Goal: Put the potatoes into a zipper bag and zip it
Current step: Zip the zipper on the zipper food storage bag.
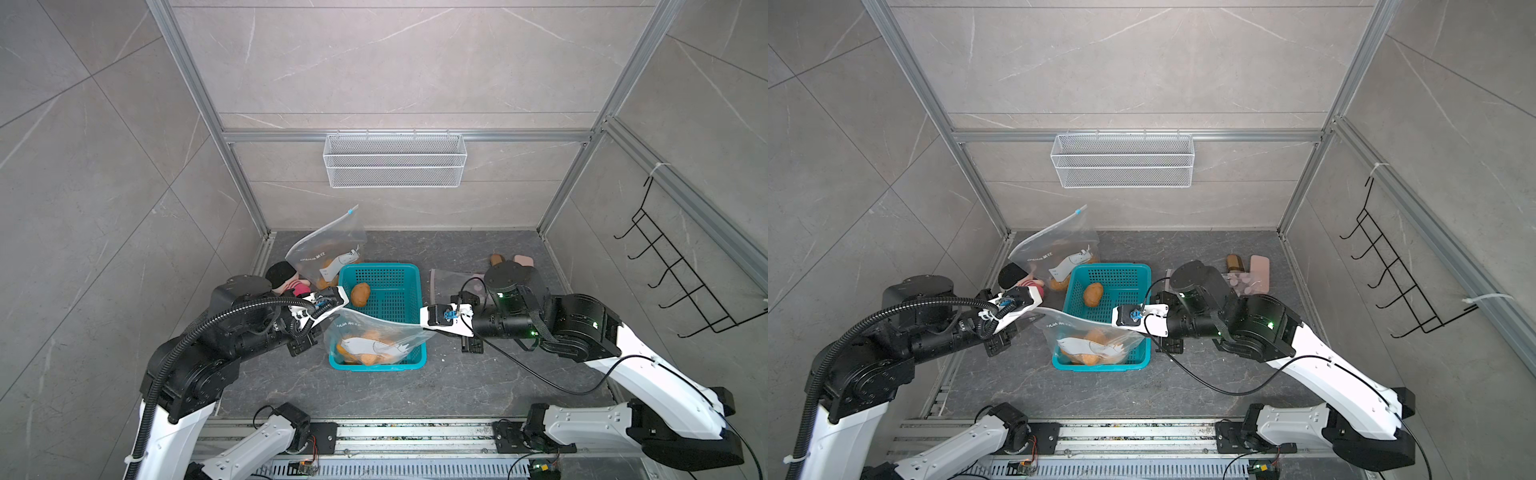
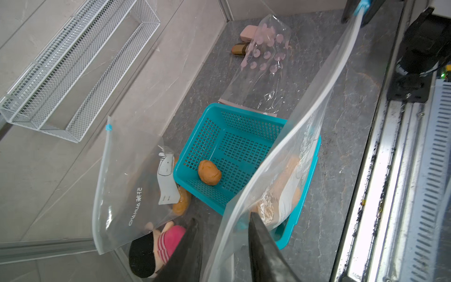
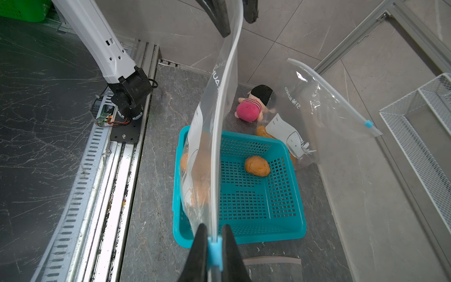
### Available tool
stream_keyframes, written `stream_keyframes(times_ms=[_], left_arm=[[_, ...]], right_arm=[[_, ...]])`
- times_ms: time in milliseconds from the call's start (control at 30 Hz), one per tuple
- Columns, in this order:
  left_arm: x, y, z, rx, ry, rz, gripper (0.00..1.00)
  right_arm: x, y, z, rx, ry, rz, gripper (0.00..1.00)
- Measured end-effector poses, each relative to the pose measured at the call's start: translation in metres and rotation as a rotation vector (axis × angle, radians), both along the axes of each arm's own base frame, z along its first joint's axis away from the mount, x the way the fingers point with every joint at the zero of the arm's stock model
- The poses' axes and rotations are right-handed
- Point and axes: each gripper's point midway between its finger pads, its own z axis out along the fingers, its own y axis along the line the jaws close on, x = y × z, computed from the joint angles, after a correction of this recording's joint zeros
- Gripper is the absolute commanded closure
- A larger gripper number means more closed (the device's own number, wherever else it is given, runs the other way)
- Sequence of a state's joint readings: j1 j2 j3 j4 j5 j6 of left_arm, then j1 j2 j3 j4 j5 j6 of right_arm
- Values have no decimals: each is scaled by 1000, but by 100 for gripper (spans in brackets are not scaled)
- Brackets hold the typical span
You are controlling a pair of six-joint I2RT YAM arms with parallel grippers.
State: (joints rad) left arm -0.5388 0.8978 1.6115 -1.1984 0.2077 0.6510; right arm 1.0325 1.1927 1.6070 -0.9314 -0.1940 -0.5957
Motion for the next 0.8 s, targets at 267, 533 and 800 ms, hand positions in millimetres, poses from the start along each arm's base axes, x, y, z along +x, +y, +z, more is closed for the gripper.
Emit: stream_keyframes(times_ms=[267,533,800], left_arm=[[1,-2,1,-12,3,-4,100],[4,-2,3,-21,-16,6,100],[36,17,31,-78,-126,225,100]], right_arm=[[0,0,0,0,0,0,95],[0,0,0,1,0,0,83],[20,1,11,56,-50,-106,23]])
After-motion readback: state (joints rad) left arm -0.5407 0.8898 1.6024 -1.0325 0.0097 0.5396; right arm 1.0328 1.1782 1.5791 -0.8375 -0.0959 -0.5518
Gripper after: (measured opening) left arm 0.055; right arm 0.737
